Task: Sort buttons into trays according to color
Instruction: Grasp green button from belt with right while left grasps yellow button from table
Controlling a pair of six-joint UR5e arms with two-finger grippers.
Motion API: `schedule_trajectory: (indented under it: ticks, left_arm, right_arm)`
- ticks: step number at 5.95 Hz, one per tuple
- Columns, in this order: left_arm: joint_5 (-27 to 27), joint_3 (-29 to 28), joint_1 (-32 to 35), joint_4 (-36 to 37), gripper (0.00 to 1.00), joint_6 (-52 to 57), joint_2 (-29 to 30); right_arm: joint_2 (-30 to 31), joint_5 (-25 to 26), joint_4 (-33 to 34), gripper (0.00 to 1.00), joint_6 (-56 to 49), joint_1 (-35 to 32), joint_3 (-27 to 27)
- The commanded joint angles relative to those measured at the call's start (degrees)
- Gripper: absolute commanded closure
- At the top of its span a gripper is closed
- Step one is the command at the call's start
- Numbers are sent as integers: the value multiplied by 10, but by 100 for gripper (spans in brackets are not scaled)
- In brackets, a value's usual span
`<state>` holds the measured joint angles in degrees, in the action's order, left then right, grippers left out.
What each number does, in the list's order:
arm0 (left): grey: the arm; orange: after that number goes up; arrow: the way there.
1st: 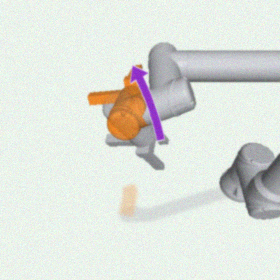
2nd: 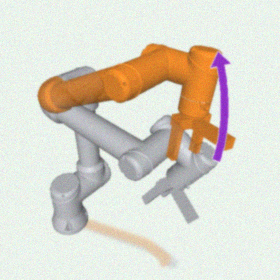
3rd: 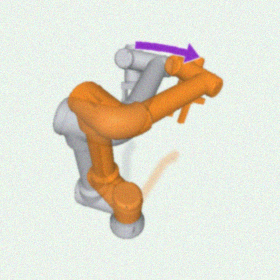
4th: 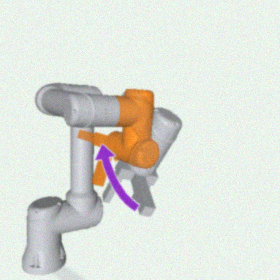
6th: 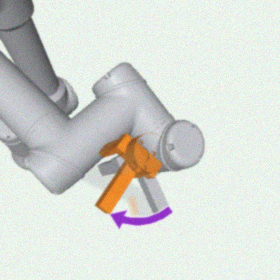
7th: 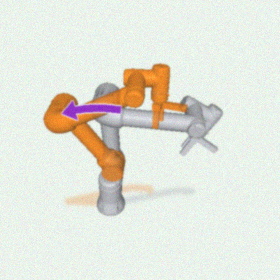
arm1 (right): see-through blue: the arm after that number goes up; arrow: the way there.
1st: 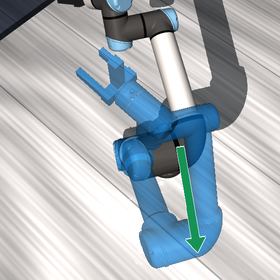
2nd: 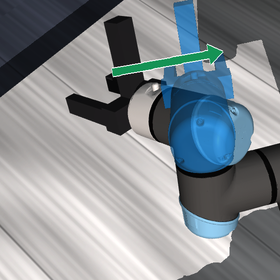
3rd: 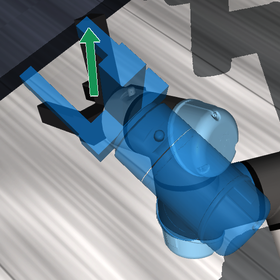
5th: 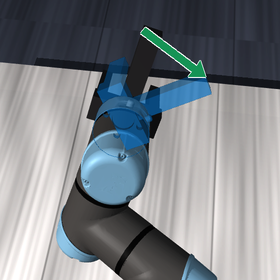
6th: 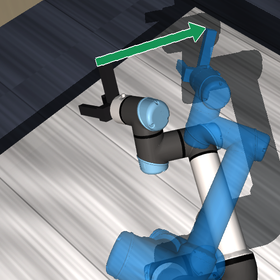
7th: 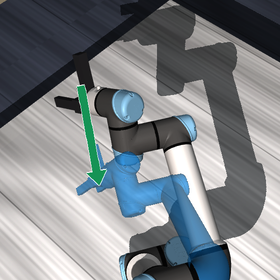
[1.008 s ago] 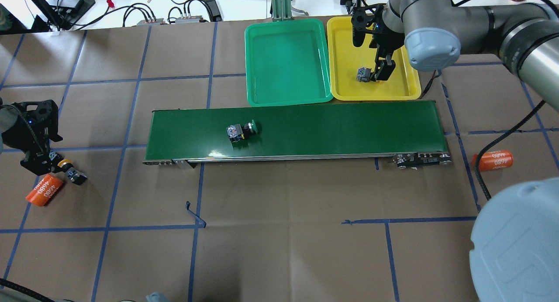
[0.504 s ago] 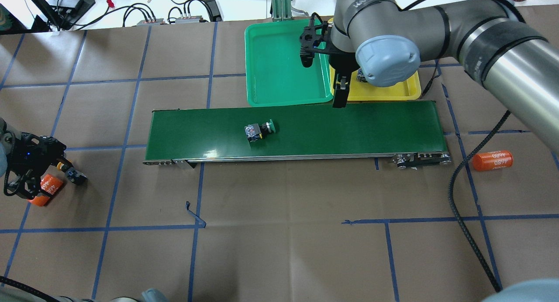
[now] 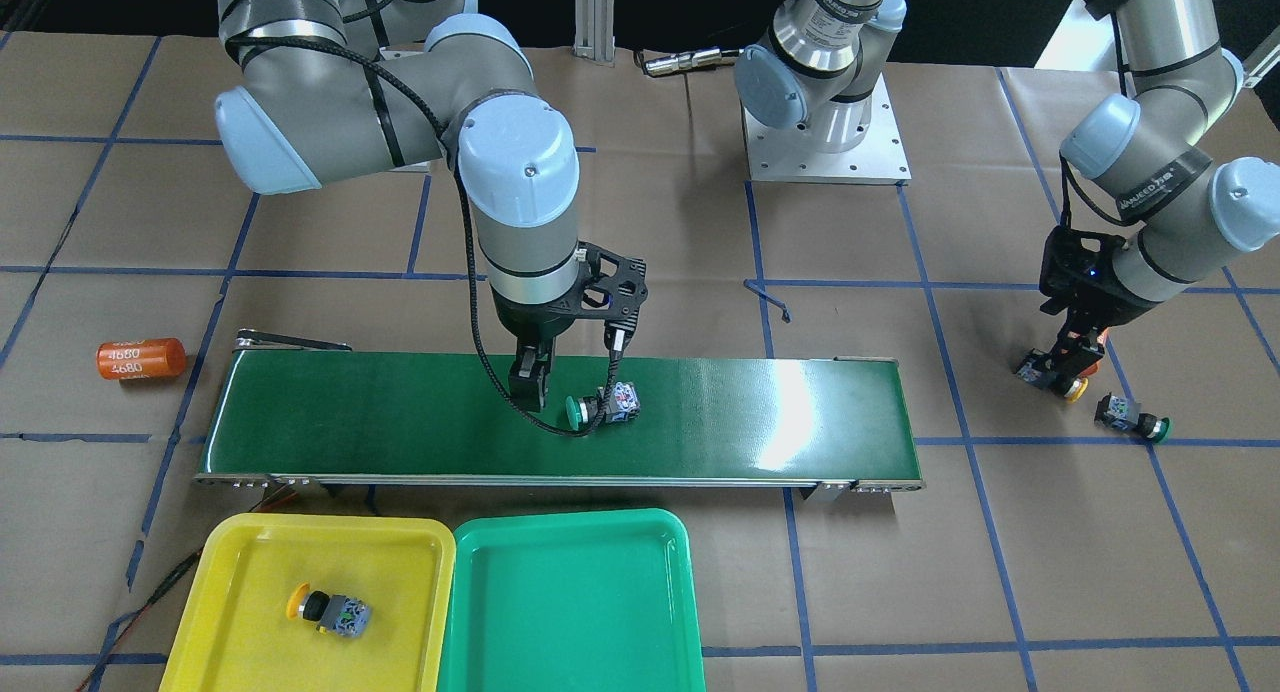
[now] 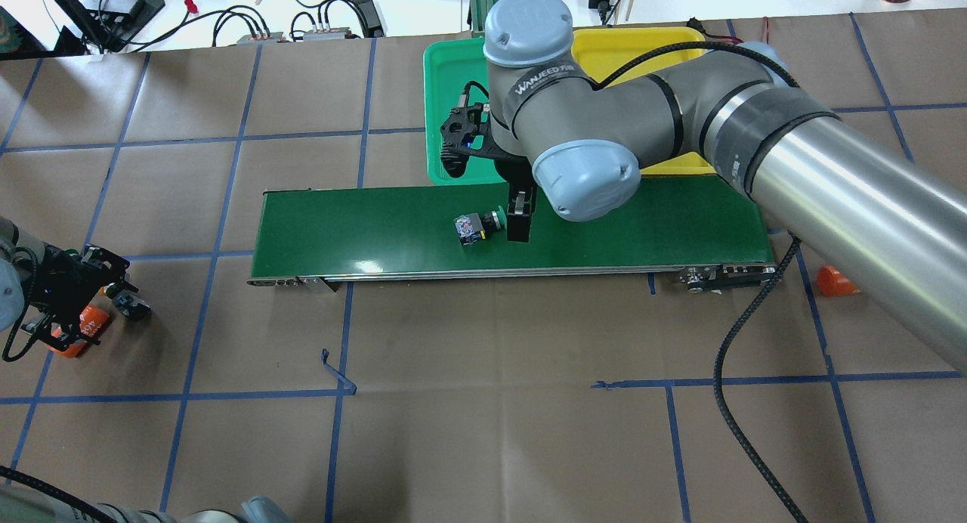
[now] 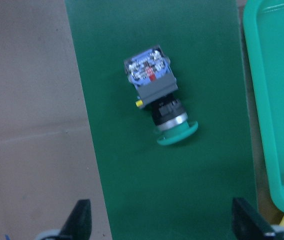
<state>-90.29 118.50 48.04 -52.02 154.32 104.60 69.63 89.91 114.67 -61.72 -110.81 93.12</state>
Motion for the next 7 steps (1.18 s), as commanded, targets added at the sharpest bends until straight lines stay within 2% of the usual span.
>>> schedule_trajectory:
  ticks: [1,2,3,4,5,6,7]
  left_arm:
    - [8,0,-1,40,8,3,26]
    - [8,-4,-1,45,15,3,30]
    - [12,-5,-1,46,52,2,28]
    - [23,-5,-1,61,85,-2,28]
    - [26,-9,-1,67,90,-10,26]
    - [66,-38,0,57,93,-97,21]
    - [66,-68,23,-18,93,-196,12]
  right_arm:
    - [-17,3,96,0,-114,-8,42]
    - [-20,4,144,0,-191,1,64]
    - [-20,4,147,0,-199,21,74]
    - [-19,6,144,0,-233,52,79]
    - [-19,6,138,1,-236,78,84]
    - [-14,11,133,34,-233,92,86]
    - [-13,26,125,57,-233,94,86]
